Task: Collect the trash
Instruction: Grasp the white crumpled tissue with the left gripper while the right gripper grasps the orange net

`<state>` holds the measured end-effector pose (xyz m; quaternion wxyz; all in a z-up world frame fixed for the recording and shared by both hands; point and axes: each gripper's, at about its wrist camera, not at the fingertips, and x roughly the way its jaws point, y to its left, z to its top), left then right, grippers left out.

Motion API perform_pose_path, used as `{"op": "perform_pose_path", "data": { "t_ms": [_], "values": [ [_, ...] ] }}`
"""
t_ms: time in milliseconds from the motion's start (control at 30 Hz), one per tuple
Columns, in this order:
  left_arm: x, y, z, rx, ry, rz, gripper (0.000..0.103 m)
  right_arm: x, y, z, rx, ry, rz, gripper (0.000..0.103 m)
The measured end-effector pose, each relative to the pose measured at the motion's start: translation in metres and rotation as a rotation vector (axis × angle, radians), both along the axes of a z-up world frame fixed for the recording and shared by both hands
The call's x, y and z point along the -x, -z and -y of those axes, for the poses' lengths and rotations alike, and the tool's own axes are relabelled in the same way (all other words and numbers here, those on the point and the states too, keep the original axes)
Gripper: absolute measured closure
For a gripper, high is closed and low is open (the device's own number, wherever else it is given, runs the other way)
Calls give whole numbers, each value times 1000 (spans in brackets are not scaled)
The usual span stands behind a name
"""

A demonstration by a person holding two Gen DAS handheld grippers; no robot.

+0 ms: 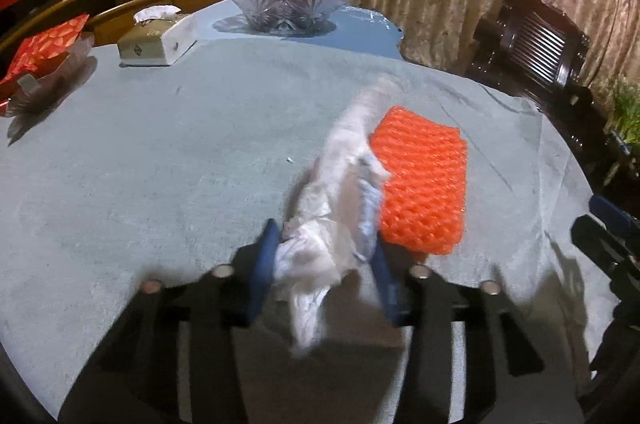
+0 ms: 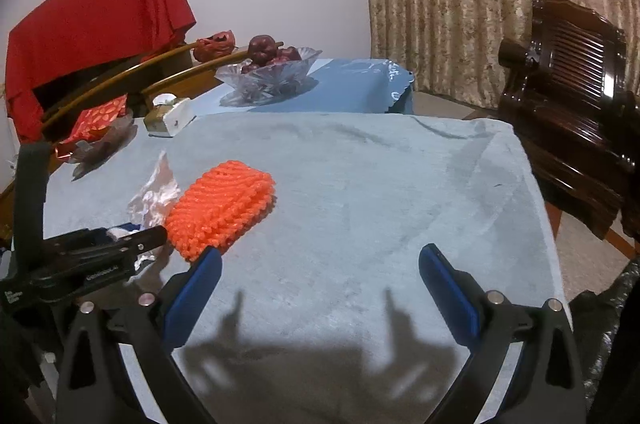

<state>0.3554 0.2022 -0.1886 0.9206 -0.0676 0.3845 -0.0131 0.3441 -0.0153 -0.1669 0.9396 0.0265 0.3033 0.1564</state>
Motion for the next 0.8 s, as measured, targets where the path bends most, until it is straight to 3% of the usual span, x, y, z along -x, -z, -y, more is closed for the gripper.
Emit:
{"op": "perform_pose_path", "data": {
  "t_ms": [67,167,800],
  "values": [
    [2,-1,-1,6,2,3,78,-1,1,-4,2,-8,-4,6],
    [7,-3,-4,14,3,14,82,-1,2,-11,6,-22,-5,6],
    [26,-16,-57,-70,-138,53,84,-35,6,-93,-6,-78,-53,6]
  ]
}}
